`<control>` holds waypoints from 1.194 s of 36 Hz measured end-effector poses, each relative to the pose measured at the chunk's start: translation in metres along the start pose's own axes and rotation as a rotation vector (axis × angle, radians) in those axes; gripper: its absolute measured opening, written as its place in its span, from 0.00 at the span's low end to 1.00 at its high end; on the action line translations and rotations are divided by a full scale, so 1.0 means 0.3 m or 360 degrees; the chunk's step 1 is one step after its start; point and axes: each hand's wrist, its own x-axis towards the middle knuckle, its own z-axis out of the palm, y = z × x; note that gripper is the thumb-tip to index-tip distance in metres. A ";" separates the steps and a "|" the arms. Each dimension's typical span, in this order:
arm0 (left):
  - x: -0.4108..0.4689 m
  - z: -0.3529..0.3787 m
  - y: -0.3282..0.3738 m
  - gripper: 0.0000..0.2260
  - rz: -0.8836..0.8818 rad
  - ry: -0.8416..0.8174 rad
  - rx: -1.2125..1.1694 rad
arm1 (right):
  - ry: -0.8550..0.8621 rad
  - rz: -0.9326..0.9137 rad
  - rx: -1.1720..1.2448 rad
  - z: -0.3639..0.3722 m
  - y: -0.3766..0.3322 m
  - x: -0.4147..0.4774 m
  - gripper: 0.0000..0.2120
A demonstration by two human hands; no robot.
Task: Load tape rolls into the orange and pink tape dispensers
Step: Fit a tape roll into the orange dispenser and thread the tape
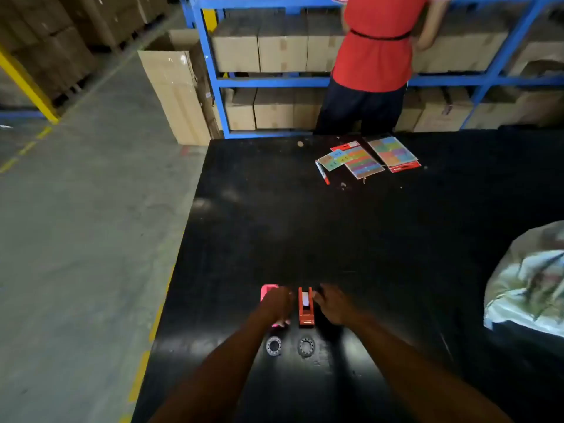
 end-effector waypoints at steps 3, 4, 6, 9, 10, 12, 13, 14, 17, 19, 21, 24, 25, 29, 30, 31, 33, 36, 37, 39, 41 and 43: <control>0.043 0.024 0.005 0.16 -0.0128 -0.0142 -0.0098 | 0.0055 0.0006 0.0156 0.008 -0.013 -0.005 0.25; 0.021 0.014 0.026 0.16 -0.0159 -0.0159 -0.0143 | 0.0042 -0.0003 0.0162 0.006 -0.027 -0.022 0.24; 0.034 0.027 0.029 0.16 -0.0174 -0.0162 -0.0395 | 0.0033 -0.0036 0.0217 0.015 -0.043 -0.027 0.22; 0.049 0.047 0.039 0.14 -0.0234 -0.0025 -0.0649 | -0.0015 -0.0060 0.0273 0.049 -0.055 -0.025 0.20; 0.059 0.055 0.036 0.13 -0.0239 0.0036 -0.0727 | 0.0001 -0.0064 0.0294 0.058 -0.059 -0.029 0.19; 0.080 0.079 0.032 0.11 -0.0202 0.0059 -0.0856 | 0.0045 -0.0069 0.0350 0.073 -0.062 -0.034 0.18; 0.077 0.080 0.031 0.11 -0.0185 0.0051 -0.0919 | 0.0067 -0.0066 0.0387 0.080 -0.060 -0.033 0.18; 0.074 0.081 0.032 0.12 -0.0189 0.0044 -0.0990 | 0.0084 -0.0067 0.0420 0.081 -0.061 -0.036 0.17; 0.057 0.073 0.039 0.12 -0.0165 0.0028 -0.1192 | 0.0120 -0.0100 0.0538 0.069 -0.053 -0.040 0.14; 0.053 0.075 0.033 0.12 -0.0117 0.0015 -0.1265 | 0.0126 -0.0136 0.0600 0.058 -0.043 -0.041 0.15; 0.059 0.078 0.024 0.13 -0.0074 0.0043 -0.1305 | 0.0093 -0.0122 0.0642 0.053 -0.035 -0.037 0.22; 0.060 0.069 0.029 0.17 -0.0039 0.0130 -0.1433 | 0.0120 -0.0128 0.0657 0.039 -0.044 -0.050 0.25; 0.054 0.063 0.034 0.17 -0.0026 0.0155 -0.1479 | 0.0140 -0.0132 0.0662 0.033 -0.047 -0.055 0.25; 0.020 0.029 0.059 0.12 0.0012 0.0189 -0.1524 | 0.0169 -0.0168 0.0711 0.001 -0.070 -0.081 0.22; 0.010 0.020 0.064 0.11 0.0031 0.0197 -0.1502 | 0.0173 -0.0188 0.0729 -0.011 -0.081 -0.094 0.20; 0.005 0.011 0.067 0.10 0.0040 0.0208 -0.1498 | 0.0184 -0.0212 0.0751 -0.021 -0.087 -0.101 0.17; -0.010 -0.013 0.068 0.07 0.0002 0.0247 -0.1536 | 0.0264 -0.0213 0.0850 -0.051 -0.094 -0.118 0.14; -0.020 -0.043 0.033 0.05 -0.0091 0.0349 -0.1569 | 0.0461 -0.0123 0.0962 -0.089 -0.042 -0.112 0.08; -0.026 -0.052 0.021 0.06 -0.0112 0.0367 -0.1530 | 0.0476 -0.0105 0.0950 -0.099 -0.021 -0.110 0.08; -0.033 -0.056 0.009 0.08 -0.0132 0.0383 -0.1409 | 0.0453 -0.0088 0.0921 -0.115 0.006 -0.120 0.08; -0.031 -0.044 0.016 0.11 -0.0166 0.0370 -0.1209 | 0.0442 -0.0097 0.0882 -0.130 0.003 -0.142 0.08; -0.018 -0.011 0.030 0.16 -0.0210 0.0389 -0.0893 | 0.0423 -0.0108 0.0861 -0.130 -0.016 -0.163 0.08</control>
